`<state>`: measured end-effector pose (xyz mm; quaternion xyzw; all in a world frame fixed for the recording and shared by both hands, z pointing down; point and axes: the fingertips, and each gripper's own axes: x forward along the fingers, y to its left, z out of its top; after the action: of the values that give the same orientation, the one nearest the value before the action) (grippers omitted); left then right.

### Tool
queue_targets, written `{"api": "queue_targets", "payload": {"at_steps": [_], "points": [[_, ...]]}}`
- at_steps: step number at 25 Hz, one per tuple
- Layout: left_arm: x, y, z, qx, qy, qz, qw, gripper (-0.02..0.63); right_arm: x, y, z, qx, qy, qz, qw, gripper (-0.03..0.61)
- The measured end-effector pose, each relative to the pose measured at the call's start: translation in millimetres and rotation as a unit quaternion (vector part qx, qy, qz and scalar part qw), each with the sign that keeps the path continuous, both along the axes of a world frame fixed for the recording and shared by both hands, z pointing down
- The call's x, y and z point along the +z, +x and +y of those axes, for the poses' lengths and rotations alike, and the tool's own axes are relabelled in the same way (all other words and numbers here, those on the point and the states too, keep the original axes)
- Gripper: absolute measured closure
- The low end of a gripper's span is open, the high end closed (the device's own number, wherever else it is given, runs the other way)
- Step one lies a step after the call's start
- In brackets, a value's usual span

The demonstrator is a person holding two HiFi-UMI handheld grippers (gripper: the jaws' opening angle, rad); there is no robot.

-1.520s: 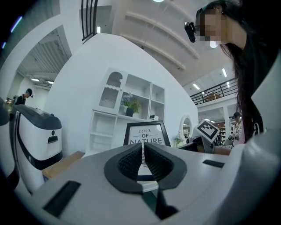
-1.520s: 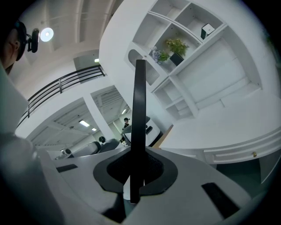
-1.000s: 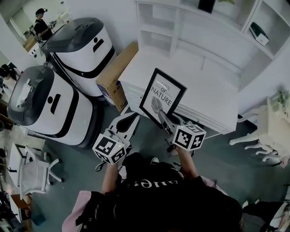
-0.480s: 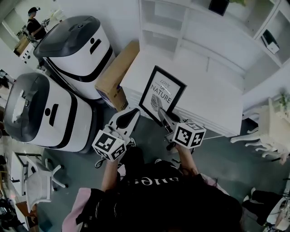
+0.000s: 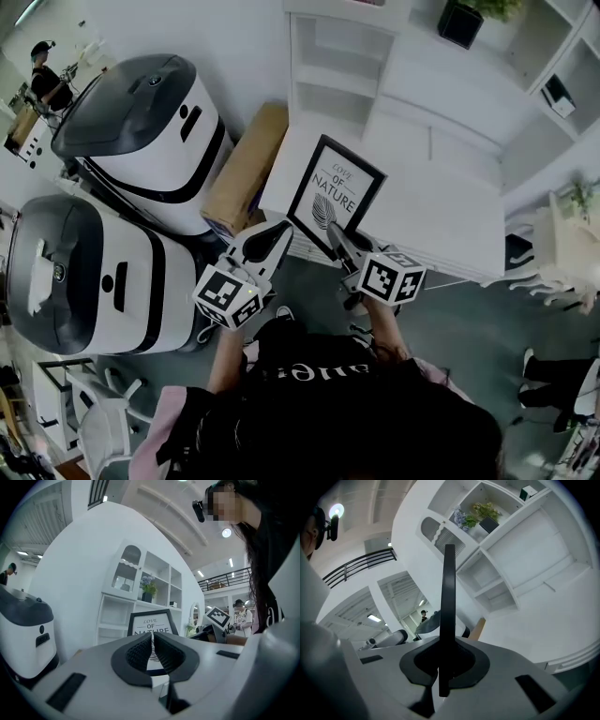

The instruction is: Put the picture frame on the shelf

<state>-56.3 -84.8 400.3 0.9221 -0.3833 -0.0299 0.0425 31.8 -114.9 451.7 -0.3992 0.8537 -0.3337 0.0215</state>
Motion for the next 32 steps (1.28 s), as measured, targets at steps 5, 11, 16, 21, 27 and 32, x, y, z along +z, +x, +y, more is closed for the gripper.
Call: {"api": "queue_targets", "payload": {"at_steps": [5,11,16,21,27,32], "points": [[3,-31,-27,0.029,0.002,0.0,0.9996,0.589,-3,-26,-28,0.031,0.004,-0.003,0.999,0.517],[7,-43,-51,0.059,-0.007,0.002,0.9982,0.588,-8,-33,-51,0.058,0.006,0.008,0.998,0.517],[11,-46,-76,0.068,-0.015,0.011,0.9975,0.588,-9,-32,-86,0.073,0.004,0.013,0.997,0.517],[13,-61,-103,0.062,-0.024,0.019,0.9976,0.589,-16,-36,-139,0.088,0.01,0.018,0.996,0.517],[18,-83,-148,0.037,-0.028,0.018,0.9988,0.588,-25,-32,-222,0.107,0.034,0.023,0.993,0.517],[12,-72,-203,0.039,-0.023,0.017,0.9988,0.588,-40,-8,-301,0.134,0.062,0.042,0.988,0.517]]}}
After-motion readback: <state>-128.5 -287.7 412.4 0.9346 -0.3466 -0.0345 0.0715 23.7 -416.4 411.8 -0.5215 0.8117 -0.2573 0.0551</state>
